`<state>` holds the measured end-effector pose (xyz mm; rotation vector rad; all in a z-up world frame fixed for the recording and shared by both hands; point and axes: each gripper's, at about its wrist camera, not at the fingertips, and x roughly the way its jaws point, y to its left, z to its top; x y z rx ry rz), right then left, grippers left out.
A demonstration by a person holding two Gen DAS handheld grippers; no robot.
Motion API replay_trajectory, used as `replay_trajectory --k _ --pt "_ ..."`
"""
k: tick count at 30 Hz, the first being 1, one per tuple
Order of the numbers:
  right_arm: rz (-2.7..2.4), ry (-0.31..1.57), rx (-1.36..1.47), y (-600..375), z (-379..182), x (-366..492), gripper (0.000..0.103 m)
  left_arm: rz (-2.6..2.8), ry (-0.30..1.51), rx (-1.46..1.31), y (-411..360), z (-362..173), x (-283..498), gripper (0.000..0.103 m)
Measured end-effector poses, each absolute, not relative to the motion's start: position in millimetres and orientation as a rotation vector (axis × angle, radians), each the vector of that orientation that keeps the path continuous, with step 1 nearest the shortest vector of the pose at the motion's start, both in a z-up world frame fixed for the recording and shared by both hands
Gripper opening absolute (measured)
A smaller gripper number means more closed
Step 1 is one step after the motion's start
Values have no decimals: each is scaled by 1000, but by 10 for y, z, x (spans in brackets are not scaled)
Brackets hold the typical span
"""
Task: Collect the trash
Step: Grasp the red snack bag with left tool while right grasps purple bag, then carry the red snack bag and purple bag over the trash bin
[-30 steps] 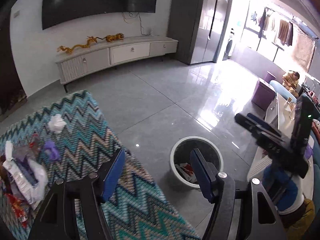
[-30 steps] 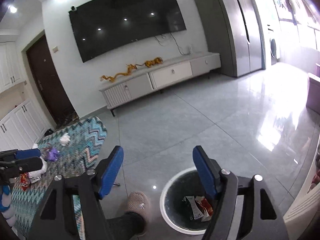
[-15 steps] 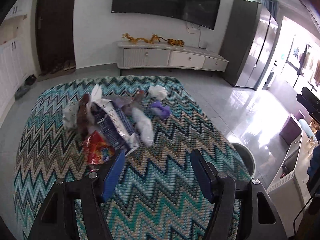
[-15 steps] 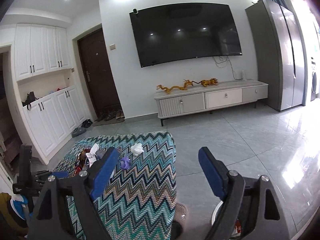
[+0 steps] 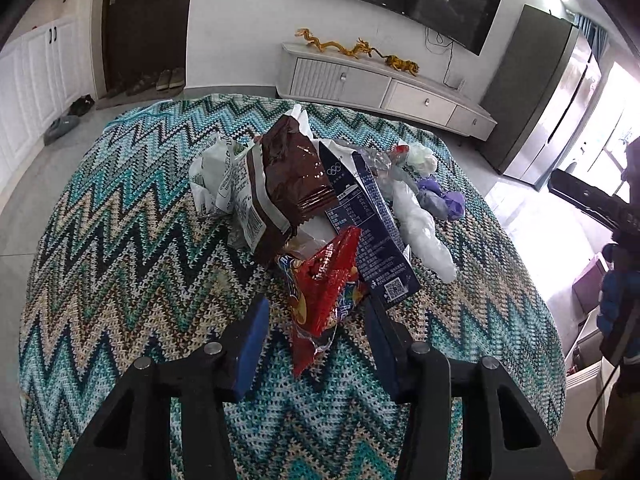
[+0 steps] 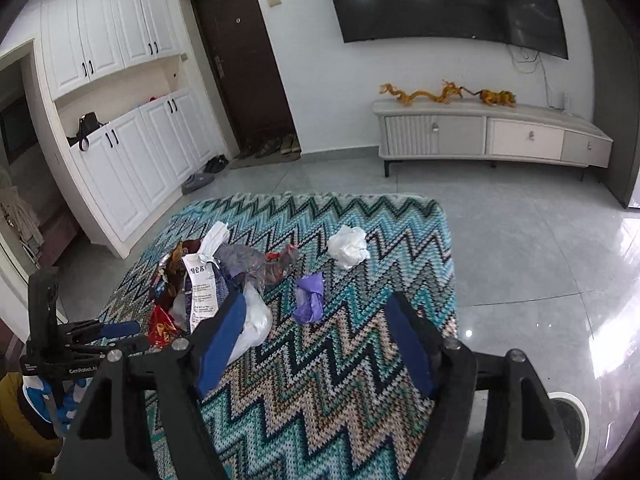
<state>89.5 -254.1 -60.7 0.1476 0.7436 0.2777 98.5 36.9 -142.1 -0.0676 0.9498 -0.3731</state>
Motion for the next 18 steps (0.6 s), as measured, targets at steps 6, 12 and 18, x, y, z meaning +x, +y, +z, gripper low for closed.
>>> replay_trajectory --k 6,12,18 --pt "316 844 151 -2355 -1103 1463 61 -432 974 -109 322 -1625 1173 31" --pt "318 912 156 -2278 -1419 1703 47 -475 984 -139 288 -1734 1205 9" --pt "331 944 153 -2238 -1536 1756 35 -492 950 -148 296 -1691 1058 5"
